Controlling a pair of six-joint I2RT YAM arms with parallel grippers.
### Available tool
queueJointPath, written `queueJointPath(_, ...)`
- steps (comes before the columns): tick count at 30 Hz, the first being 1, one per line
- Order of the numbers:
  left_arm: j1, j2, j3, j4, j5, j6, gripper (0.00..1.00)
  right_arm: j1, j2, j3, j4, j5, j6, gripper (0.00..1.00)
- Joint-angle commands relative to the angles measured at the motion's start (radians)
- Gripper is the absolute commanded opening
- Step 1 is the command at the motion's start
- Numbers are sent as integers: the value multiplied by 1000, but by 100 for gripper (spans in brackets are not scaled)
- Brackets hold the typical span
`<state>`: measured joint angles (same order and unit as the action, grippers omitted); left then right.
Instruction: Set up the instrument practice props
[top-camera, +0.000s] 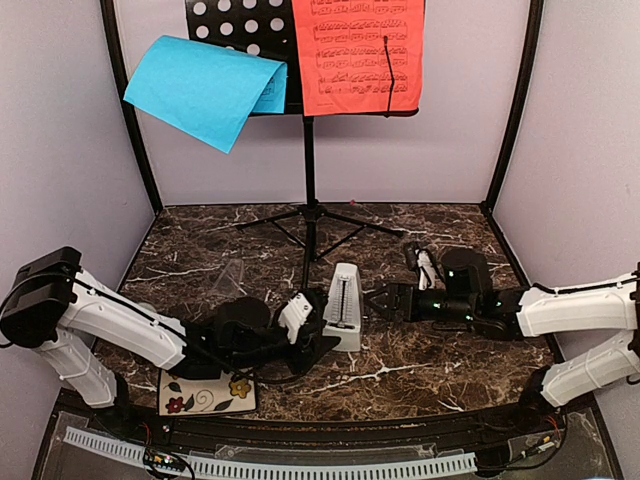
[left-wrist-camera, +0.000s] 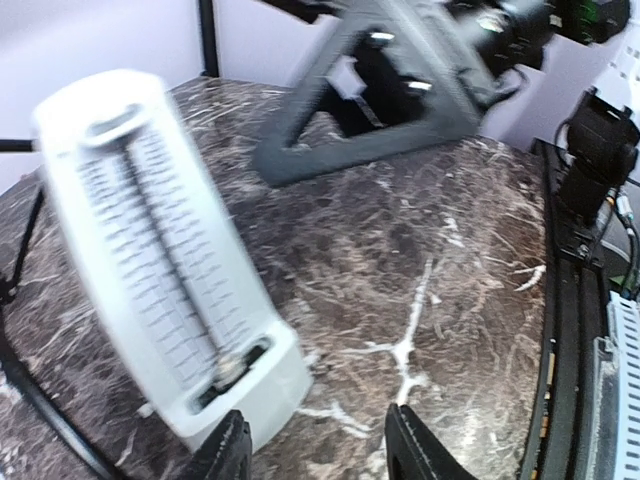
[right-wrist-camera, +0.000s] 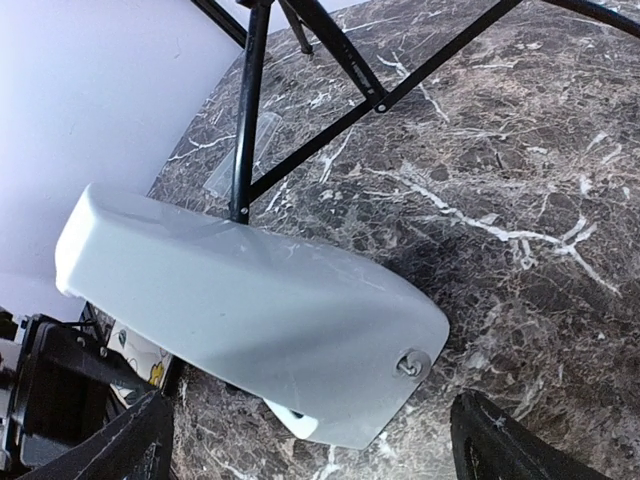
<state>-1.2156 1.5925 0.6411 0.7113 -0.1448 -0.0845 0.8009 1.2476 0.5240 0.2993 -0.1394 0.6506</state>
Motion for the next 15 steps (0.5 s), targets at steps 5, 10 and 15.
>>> queueJointPath(5, 84, -122, -85, -8, -61, -96, 46, 111, -9, 23, 3, 169, 44, 97)
queueJointPath(10, 100, -150, -90, -13, -63, -80, 46, 141, 68, 33, 0, 186, 30, 93)
queueJointPath(15, 106, -154, -83, -12, -62, -66, 46, 168, 131, 40, -11, 209, 30, 91)
